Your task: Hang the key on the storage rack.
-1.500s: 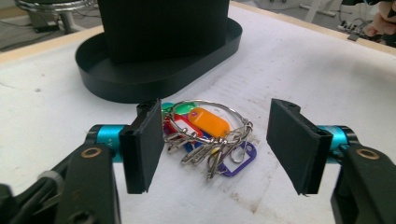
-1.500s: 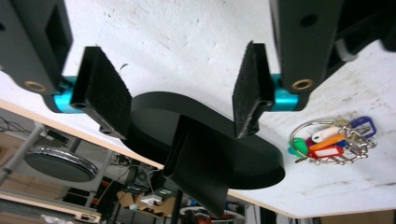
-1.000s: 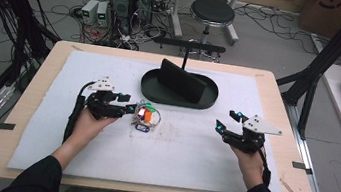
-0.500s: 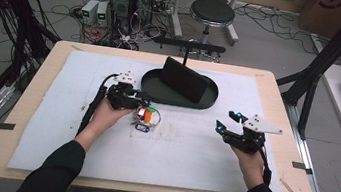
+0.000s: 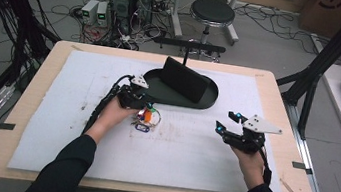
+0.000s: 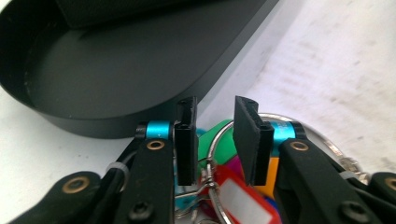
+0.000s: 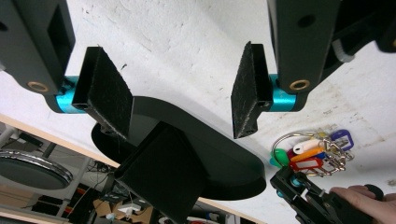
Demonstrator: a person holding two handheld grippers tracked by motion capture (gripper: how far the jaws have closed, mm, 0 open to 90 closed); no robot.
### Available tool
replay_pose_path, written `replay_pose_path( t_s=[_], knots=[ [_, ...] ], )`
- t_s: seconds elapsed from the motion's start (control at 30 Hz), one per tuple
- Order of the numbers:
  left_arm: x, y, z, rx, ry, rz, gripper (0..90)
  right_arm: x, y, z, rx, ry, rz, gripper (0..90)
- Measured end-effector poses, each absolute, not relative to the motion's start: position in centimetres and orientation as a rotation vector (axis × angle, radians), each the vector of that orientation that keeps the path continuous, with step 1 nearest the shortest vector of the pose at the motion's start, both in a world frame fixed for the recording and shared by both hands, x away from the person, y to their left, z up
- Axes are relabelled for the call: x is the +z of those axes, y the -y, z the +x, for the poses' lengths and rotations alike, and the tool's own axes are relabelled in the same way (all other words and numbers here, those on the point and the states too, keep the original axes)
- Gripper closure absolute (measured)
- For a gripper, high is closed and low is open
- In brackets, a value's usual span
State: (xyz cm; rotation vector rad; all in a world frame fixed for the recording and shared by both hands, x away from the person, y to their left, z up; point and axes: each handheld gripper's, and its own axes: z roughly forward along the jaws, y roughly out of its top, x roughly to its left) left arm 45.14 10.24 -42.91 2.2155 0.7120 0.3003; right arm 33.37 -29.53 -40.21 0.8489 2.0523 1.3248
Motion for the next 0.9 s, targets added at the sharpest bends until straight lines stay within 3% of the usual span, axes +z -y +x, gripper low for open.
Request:
replay_pose_path(
  t_s=[0.57,0.9],
  knots=[
    [-43.2,-10.4,45.1,0.242,-0.738,2.253,86.0,-40.2,29.4,33.2,1.317,-2.058,0.827,40.9],
    [-42.2,-11.8,44.1,0.207,-0.696,2.107,86.4,-40.2,29.6,33.3,1.327,-2.048,0.832,41.6]
  ],
)
